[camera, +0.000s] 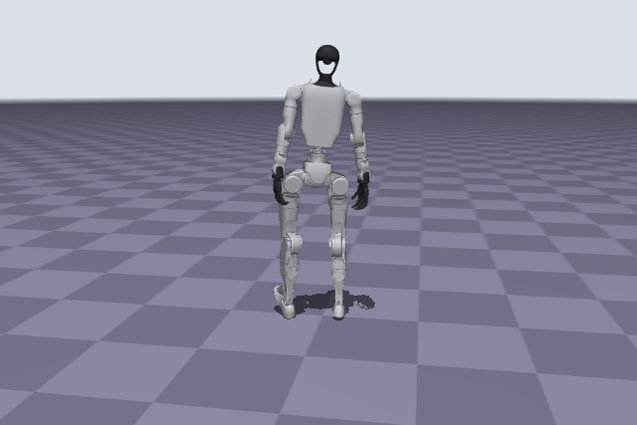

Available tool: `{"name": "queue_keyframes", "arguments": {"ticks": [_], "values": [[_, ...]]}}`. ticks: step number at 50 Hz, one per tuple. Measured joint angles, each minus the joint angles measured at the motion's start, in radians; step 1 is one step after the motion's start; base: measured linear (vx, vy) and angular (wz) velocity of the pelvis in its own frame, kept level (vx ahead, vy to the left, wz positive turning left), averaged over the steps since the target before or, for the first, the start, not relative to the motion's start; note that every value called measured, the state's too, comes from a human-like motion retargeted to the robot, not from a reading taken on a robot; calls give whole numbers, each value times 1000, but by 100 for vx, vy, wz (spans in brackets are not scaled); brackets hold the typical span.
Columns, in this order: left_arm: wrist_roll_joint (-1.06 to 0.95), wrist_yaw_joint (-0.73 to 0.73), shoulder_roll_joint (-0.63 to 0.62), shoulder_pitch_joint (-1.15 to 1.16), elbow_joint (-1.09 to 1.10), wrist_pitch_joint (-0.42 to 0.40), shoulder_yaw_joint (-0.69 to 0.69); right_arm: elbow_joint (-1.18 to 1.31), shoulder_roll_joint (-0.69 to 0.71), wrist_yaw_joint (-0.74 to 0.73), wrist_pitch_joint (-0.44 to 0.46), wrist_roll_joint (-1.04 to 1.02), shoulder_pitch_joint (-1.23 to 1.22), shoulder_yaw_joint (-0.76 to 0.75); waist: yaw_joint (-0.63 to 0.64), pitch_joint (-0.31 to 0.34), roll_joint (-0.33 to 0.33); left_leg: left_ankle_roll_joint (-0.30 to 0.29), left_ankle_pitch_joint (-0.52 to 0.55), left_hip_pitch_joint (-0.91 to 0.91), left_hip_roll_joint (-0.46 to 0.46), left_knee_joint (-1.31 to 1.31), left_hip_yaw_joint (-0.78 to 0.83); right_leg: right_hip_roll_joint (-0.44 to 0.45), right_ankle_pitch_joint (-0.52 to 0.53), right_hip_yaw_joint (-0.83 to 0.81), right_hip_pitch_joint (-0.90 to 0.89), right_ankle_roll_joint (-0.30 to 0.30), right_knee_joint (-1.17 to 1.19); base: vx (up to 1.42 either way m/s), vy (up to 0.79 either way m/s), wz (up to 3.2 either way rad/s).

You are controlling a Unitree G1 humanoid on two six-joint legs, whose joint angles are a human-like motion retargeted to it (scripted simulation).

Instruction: In place motions

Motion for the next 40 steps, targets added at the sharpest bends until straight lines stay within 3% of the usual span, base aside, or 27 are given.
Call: {"name": "queue_keyframes", "arguments": {"ticks": [40], "values": [[2,-5,1,-2,-3,0,-11,-3,-2,-1,2,-2,-3,1,-9,17,-2,2,2,-2,-1,-4,10,-4,1,4,-12,7,2,0,0,0]]}}
